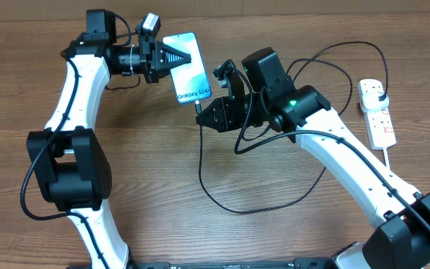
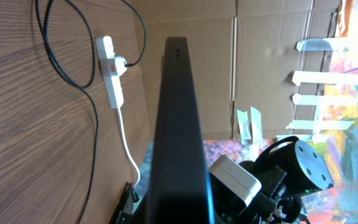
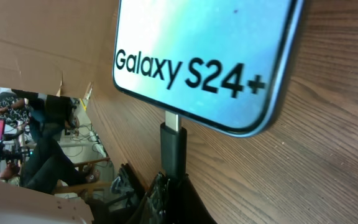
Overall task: Plug charger to phone and switch on socket
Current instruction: 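Push the USB-C plug into the phone's bottom port with the right gripper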
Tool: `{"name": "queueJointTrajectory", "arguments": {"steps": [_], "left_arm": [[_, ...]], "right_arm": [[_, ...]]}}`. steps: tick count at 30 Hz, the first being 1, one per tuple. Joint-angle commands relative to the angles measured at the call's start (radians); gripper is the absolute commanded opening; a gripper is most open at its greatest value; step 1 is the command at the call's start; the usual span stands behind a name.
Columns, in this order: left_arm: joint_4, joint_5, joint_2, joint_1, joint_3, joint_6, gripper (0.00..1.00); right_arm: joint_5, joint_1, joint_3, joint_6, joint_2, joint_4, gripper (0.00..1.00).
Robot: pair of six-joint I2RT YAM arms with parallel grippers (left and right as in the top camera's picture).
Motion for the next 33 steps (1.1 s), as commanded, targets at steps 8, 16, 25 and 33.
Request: {"name": "queueJointTrajectory", "arguments": {"steps": [8, 16, 25, 33], "left_arm": [[0.000, 0.022, -0.038, -0.013, 0.011, 0.019, 0.04], [0.001, 0.019, -0.038, -0.021, 0.010, 0.019, 0.04], [0.001, 0.022, -0.038, -0.021, 0.011, 0.019, 0.04], [0.001, 0.023, -0.038, -0.021, 0.011, 0.019, 0.04]], "right_arm": [[-0.006, -0.003, 0.005, 0.004, -0.032, 0.018, 0.04], [-0.006, -0.003, 0.005, 0.004, -0.032, 0.008, 0.04], [-0.005, -0.003, 0.004, 0.008, -0.032, -0.002, 0.04], [0.010, -0.013, 0.004, 0.016, -0.032, 0.008, 0.04]]}}
